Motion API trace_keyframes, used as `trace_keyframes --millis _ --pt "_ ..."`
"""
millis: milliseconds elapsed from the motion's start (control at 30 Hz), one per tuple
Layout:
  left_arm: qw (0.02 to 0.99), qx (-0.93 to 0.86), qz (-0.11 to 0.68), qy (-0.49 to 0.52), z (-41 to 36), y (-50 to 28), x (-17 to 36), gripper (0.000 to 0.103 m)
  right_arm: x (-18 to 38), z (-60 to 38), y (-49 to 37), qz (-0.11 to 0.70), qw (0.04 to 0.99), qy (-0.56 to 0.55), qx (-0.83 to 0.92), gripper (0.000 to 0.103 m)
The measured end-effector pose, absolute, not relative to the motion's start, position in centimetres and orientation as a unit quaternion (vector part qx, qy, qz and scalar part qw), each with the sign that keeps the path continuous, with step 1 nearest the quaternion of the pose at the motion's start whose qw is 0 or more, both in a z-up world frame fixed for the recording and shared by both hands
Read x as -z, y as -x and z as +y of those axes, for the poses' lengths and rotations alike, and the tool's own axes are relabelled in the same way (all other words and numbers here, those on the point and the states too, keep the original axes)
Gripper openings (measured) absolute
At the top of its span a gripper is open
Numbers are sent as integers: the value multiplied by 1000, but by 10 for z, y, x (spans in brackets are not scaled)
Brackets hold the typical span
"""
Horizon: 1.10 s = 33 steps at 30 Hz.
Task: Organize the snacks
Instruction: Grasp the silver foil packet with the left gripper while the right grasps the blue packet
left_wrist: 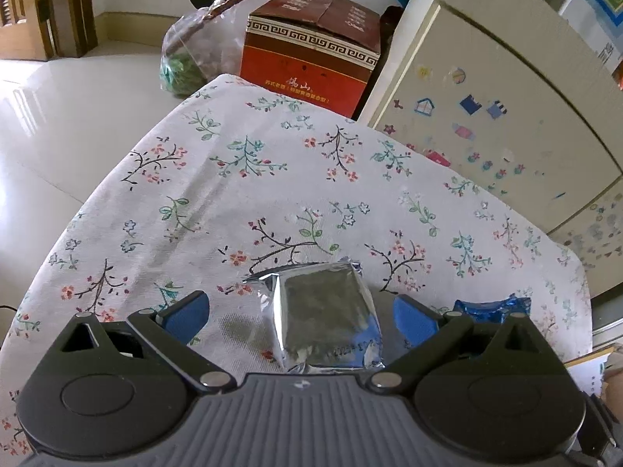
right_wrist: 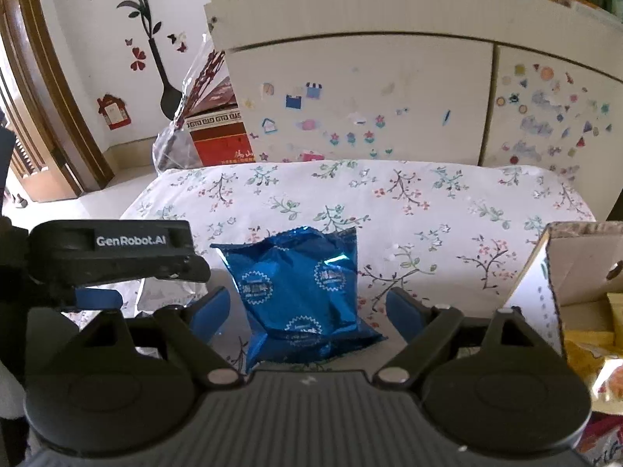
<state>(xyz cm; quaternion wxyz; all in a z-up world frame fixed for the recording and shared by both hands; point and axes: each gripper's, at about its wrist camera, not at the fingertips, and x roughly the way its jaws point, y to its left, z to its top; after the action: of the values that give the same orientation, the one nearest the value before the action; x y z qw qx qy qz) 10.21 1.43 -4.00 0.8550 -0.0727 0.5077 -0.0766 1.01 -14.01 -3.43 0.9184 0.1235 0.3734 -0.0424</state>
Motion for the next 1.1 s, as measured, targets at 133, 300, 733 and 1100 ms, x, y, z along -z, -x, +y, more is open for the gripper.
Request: trace_keyframes --millis 133,300,733,1100 --pt "855 70 509 64 11 -104 45 102 41 -140 -14 379 916 -128 42 87" --pt "862 63 502 36 5 -103 47 103 45 -138 -18 380 916 -124 42 87" --pt "869 78 487 -27 -10 -93 44 75 43 -142 -16 386 911 -141 47 63" --pt "868 88 488 -15 -5 -84 34 65 29 -143 -5 377 912 -154 52 62"
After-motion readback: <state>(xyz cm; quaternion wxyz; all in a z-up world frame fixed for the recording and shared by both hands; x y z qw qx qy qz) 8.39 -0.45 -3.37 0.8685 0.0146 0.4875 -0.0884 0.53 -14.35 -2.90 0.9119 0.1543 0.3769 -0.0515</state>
